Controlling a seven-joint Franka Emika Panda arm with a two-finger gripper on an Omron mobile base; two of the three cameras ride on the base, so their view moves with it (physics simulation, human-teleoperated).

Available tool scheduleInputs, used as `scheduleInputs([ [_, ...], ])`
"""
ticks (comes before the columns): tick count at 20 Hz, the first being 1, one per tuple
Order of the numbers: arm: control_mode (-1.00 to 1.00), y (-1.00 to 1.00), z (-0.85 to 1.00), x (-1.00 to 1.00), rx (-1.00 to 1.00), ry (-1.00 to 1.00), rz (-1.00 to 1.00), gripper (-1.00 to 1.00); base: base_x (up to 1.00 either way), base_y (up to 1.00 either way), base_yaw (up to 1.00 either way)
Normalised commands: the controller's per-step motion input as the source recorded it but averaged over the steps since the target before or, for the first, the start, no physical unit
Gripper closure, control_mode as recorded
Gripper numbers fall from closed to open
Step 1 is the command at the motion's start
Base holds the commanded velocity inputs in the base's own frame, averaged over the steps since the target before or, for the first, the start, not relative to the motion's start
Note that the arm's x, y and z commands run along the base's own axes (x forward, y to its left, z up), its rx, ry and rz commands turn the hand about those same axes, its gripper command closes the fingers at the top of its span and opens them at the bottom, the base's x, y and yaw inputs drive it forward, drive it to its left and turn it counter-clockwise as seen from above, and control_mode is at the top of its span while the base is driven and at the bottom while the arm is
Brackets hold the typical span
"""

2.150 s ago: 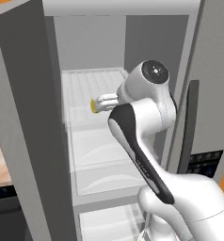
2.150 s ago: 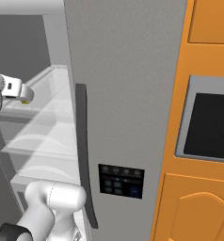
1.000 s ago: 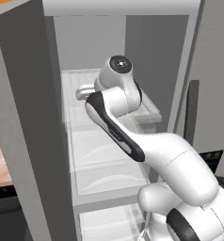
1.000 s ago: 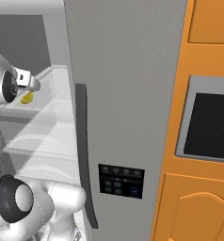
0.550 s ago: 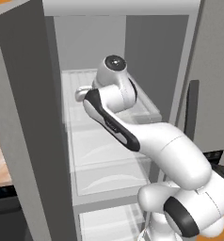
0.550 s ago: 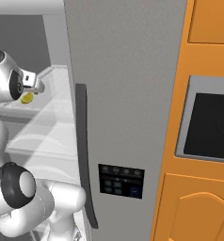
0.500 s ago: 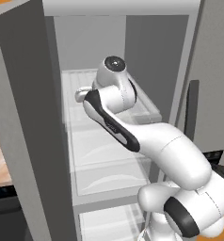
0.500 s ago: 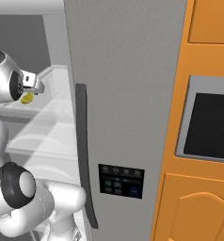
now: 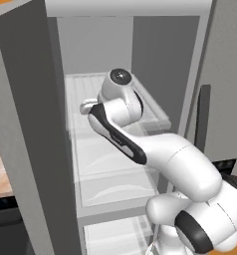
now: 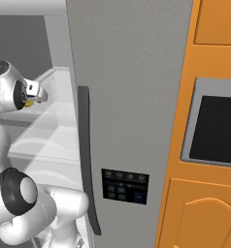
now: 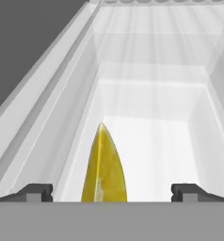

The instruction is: There is a bowl on the dining counter. Grab a lemon wedge from the fridge and place it in the bowl. Then get the liquor bottle and glass cup from the cabinet and place them next to the bowl.

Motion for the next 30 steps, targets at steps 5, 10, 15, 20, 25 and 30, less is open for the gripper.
scheduleInputs([
  [5,-1.0,0.0,-0.28,0.22,0.0,0.0,0.0,-1.0,0.0,0.0,0.0],
  [10,-1.0,0.0,-0.37,0.25,0.0,0.02,0.0,-1.0,0.0,0.0,0.0],
  [15,-1.0,0.0,-0.61,0.06,0.0,0.07,0.0,-1.0,0.0,0.0,0.0],
  [20,-1.0,0.0,-0.74,0.0,0.0,0.1,0.0,-1.0,0.0,0.0,0.0],
  [25,-1.0,0.0,-0.81,0.0,0.0,0.1,-0.01,1.0,0.0,0.0,0.0],
  [30,-1.0,0.0,-0.66,-0.34,0.0,0.01,-0.02,1.0,0.0,0.0,0.0],
])
